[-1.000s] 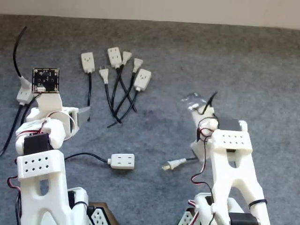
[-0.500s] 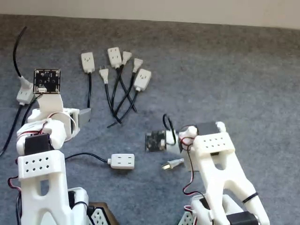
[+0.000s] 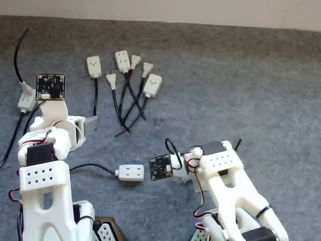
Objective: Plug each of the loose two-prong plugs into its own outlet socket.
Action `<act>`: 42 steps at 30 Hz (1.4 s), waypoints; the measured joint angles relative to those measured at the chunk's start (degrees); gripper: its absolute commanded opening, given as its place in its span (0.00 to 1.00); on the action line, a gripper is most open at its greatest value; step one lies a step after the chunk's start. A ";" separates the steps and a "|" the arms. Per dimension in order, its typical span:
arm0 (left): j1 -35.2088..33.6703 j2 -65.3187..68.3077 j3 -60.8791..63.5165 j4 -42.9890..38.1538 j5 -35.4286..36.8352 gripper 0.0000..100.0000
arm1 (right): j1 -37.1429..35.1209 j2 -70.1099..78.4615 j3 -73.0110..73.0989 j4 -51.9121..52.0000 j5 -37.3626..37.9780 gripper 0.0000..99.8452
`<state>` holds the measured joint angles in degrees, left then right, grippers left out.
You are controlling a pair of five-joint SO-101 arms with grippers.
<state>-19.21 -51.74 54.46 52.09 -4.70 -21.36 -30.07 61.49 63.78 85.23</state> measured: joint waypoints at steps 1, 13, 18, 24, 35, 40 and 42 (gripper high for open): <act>0.00 0.00 0.00 0.00 0.00 0.35 | -0.26 -0.09 0.00 0.00 -0.18 0.12; 0.00 0.00 0.00 0.00 0.00 0.35 | -2.55 -0.18 -0.09 -0.09 -6.86 0.01; 0.00 0.00 0.00 0.00 0.00 0.35 | -2.55 -0.62 3.16 -0.44 -6.95 0.01; 0.00 0.00 0.00 0.00 0.00 0.35 | -2.64 -0.53 3.87 -0.09 -6.95 0.07; 0.00 0.00 0.00 0.00 0.00 0.35 | -2.64 -0.62 3.87 0.00 -6.95 0.10; 0.00 0.00 0.00 0.00 0.00 0.35 | 1.41 -5.10 0.26 3.08 -6.95 0.10; 1.05 0.00 0.00 0.00 0.00 0.35 | 3.34 -8.18 -1.93 4.66 -6.95 0.10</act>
<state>-18.15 -51.74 54.46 52.09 -4.70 -18.02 -38.24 59.56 68.44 78.29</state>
